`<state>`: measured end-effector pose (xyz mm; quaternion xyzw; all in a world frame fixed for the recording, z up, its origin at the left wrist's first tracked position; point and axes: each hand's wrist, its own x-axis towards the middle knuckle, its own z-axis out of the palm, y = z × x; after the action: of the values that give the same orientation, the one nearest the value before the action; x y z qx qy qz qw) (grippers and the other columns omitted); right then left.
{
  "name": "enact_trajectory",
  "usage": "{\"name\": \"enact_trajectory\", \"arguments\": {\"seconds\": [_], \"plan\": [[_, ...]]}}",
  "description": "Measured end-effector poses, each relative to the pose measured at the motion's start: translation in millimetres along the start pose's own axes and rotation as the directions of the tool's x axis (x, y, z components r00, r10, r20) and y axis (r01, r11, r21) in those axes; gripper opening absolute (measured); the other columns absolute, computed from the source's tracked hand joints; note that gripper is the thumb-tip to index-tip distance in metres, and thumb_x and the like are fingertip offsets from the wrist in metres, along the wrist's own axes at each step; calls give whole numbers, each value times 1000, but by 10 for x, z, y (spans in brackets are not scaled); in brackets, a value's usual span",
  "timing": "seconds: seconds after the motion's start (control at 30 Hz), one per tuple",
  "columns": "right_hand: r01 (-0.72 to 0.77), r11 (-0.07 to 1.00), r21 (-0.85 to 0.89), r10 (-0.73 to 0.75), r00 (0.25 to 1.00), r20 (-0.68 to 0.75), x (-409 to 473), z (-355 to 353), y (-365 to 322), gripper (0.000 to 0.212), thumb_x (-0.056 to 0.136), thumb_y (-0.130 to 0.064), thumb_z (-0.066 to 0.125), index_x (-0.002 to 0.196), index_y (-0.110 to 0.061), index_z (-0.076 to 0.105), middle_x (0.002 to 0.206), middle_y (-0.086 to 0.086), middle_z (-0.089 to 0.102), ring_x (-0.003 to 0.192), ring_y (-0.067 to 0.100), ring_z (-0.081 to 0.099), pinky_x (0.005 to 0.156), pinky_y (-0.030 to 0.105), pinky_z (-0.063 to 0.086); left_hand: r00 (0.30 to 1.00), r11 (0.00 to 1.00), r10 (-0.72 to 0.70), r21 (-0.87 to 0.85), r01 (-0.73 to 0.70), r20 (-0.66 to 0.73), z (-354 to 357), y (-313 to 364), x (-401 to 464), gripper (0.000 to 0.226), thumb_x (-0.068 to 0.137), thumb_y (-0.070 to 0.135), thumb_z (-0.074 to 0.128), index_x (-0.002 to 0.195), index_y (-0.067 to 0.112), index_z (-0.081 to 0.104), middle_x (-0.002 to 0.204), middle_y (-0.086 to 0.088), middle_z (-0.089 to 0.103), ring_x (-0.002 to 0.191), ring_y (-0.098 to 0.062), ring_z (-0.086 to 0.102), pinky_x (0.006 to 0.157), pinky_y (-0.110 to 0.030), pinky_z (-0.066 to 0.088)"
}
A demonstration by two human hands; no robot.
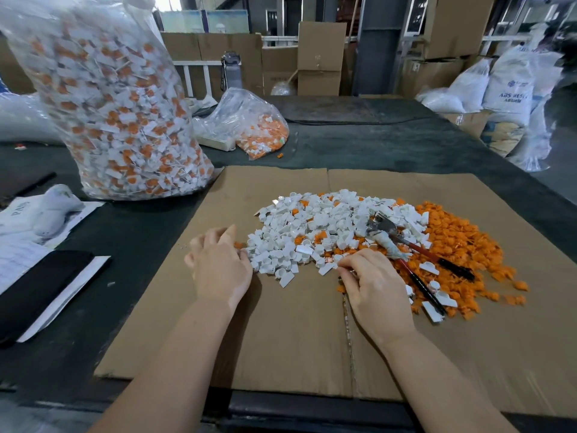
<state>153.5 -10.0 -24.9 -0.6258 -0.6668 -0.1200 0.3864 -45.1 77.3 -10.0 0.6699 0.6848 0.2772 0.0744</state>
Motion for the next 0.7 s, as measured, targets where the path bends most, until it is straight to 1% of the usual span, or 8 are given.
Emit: {"name": "enact_trajectory", "arguments": {"seconds": [0.07, 0.13, 0.23, 0.3, 0.37, 0.43, 0.57, 0.7], "plan": [[-7, 1000, -17, 7, 1000, -19, 4, 1, 6, 7, 76, 1, 72, 78, -3, 68, 76, 6, 64, 75, 24, 61, 71, 33, 52, 996, 991, 74, -110, -80, -59, 29, 58, -37, 39, 90, 17, 56, 129, 17, 56, 125, -3, 52, 118, -22, 33, 96, -31, 25], [-37, 999, -38, 36, 999, -40, 8, -2, 14, 9, 74, 3, 73, 78, -4, 69, 76, 6, 65, 73, 26, 61, 66, 39, 52, 985, 962, 161, -211, -171, -64, 67, 141, -93, 28, 88, 16, 61, 115, 16, 65, 102, 4, 53, 99, -13, 35, 80, -17, 24], [-74, 995, -67, 70, 996, -56, -1, -8, 19, 14, 72, 4, 72, 79, -7, 69, 76, 5, 66, 73, 26, 62, 64, 41, 50, 968, 937, 251, -253, -240, 9, 130, 267, -175, 14, 86, 16, 63, 99, 16, 69, 84, 10, 47, 87, -10, 42, 69, -15, 25], [-74, 993, -92, 69, 996, -57, -16, -7, 14, 15, 71, 4, 72, 78, -8, 69, 75, 4, 65, 73, 26, 62, 65, 39, 48, 954, 925, 295, -263, -273, 46, 172, 343, -225, 13, 86, 15, 63, 98, 16, 69, 84, 11, 47, 85, -12, 50, 70, -17, 31], [-96, 986, -136, 88, 994, -62, -26, -1, 11, 16, 69, 3, 71, 79, -10, 69, 77, 3, 65, 75, 26, 62, 67, 38, 46, 936, 912, 343, -263, -314, 72, 219, 416, -272, 17, 88, 14, 61, 103, 16, 69, 90, 10, 50, 92, -14, 54, 75, -16, 34], [-150, 970, -191, 138, 988, -75, -28, 8, 10, 16, 69, 3, 71, 79, -10, 69, 78, 4, 66, 77, 27, 62, 70, 38, 43, 919, 900, 383, -261, -349, 91, 260, 491, -312, 22, 91, 13, 58, 111, 16, 67, 98, 5, 54, 100, -14, 53, 80, -17, 36], [-260, 921, -291, 236, 965, -115, -32, 23, 12, 16, 67, 4, 72, 76, -10, 68, 78, 6, 66, 78, 30, 61, 73, 38, 39, 892, 882, 440, -242, -406, 107, 353, 614, -341, 34, 94, 13, 53, 126, 18, 59, 105, 1, 51, 109, -18, 44, 80, -14, 28], [-290, 901, -321, 265, 957, -121, -36, 42, 13, 14, 68, 1, 72, 76, -10, 68, 79, 7, 66, 79, 30, 60, 74, 39, 37, 881, 881, 455, -212, -424, 130, 422, 683, -328, 34, 92, 14, 57, 126, 19, 59, 109, -1, 53, 106, -19, 46, 83, -23, 35]]}}
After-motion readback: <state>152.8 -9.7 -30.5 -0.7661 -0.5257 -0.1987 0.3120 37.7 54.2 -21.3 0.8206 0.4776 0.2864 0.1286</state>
